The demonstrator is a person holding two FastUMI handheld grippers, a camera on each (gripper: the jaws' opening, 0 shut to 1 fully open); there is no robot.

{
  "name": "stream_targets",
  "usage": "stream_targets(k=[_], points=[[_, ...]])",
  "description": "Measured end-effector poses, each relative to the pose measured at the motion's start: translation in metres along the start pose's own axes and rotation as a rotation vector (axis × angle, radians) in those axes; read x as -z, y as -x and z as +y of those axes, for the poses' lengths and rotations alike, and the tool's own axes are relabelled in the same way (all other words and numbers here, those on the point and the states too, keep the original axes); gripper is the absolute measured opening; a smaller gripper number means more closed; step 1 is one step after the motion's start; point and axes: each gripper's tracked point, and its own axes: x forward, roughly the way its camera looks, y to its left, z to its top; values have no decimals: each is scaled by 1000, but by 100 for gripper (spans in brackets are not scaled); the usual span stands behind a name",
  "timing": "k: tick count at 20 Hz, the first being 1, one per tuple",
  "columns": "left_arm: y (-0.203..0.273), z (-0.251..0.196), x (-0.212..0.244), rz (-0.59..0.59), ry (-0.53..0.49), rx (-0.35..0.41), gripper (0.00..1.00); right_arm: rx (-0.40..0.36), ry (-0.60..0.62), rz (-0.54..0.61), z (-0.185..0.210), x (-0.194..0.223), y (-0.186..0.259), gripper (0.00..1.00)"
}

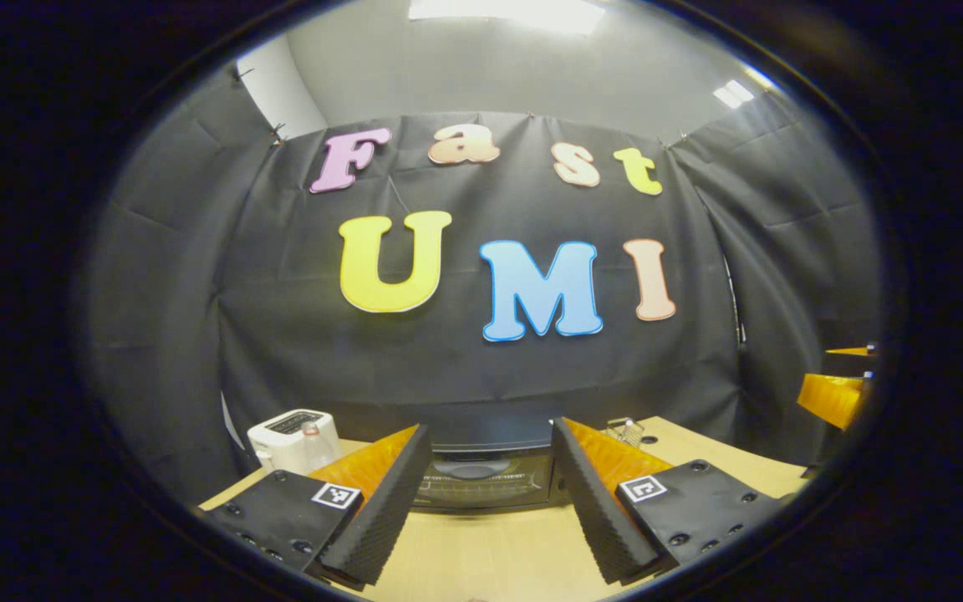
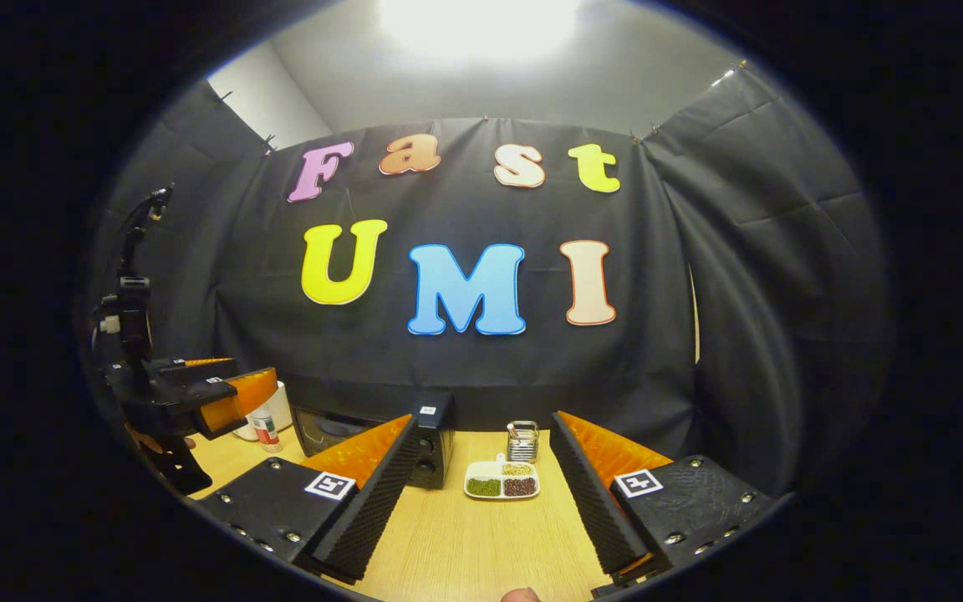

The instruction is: Open the electric oven with the left hand, put the food in, and close the electric oven.

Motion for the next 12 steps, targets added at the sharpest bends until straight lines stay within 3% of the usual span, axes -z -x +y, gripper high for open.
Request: stream_targets(k=[5,7,12], points=[[68,2,-24,-40,-33,-80,100,-55,-15,-23,0,-8,26,97],[91,1,-28,-43,-28,-89,97,-70,-13,-17,4,-5,35,97],[132,14,-33,-53,-30,-110,100,-109,-20,-21,25,-5,51,97]])
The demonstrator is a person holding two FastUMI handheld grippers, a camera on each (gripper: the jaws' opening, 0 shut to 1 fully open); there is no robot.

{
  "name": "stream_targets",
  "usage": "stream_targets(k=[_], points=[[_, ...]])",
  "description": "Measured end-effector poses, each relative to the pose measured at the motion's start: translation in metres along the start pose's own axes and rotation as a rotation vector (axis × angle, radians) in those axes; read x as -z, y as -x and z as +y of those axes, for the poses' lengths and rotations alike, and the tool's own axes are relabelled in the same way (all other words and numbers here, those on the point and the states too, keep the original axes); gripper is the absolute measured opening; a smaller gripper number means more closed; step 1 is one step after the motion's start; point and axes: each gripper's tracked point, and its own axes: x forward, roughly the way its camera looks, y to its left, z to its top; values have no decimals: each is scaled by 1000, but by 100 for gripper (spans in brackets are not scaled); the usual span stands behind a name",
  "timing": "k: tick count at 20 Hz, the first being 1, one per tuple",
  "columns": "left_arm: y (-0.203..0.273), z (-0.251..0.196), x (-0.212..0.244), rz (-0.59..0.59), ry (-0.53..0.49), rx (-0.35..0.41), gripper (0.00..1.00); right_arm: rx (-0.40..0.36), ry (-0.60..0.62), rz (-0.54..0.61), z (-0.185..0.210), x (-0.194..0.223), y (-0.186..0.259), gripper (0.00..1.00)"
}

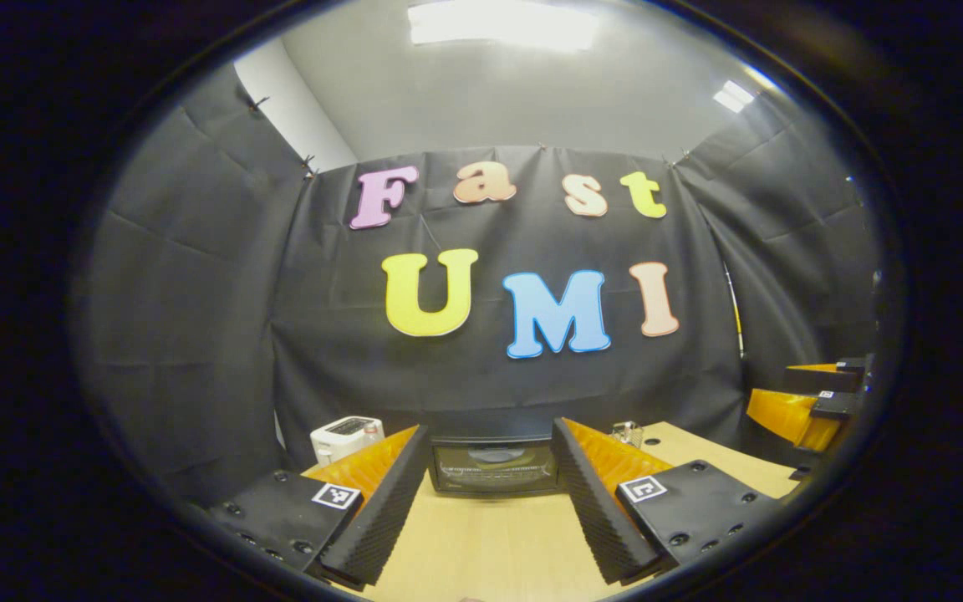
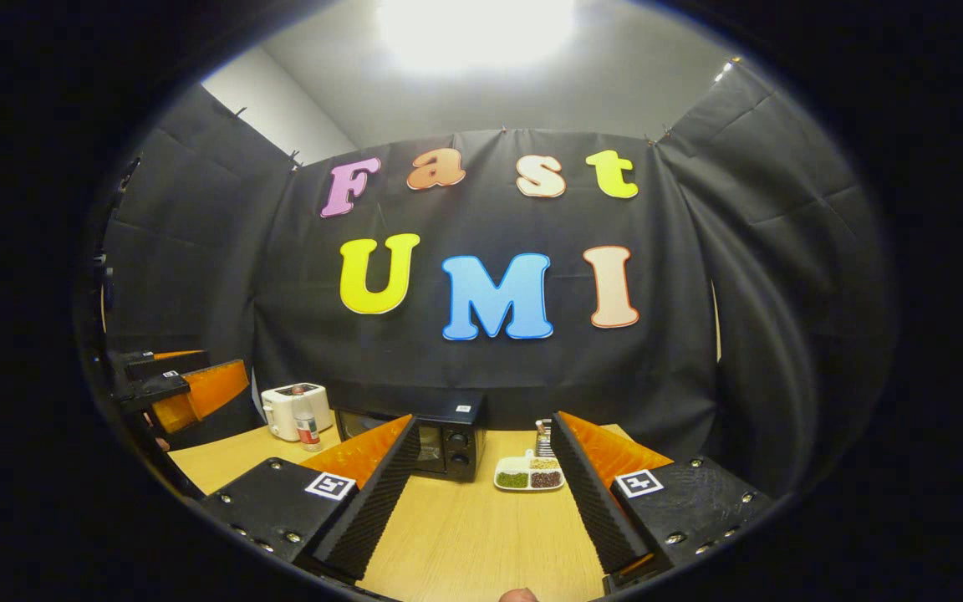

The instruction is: Open the electric oven with the left hand, put the food in, and close the electric oven.

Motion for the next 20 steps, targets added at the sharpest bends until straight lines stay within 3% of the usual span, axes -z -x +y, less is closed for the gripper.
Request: stream_targets(k=[4,10,20], points=[[13,15,0,9,27,-10,97,-22,-20,-50,20,-18,4,97],[15,38,-6,7,15,-29,100,-37,-92,-79,35,-35,-9,97],[14,49,-10,-9,14,-39,100,-33,-44,-104,46,-43,-18,97]])
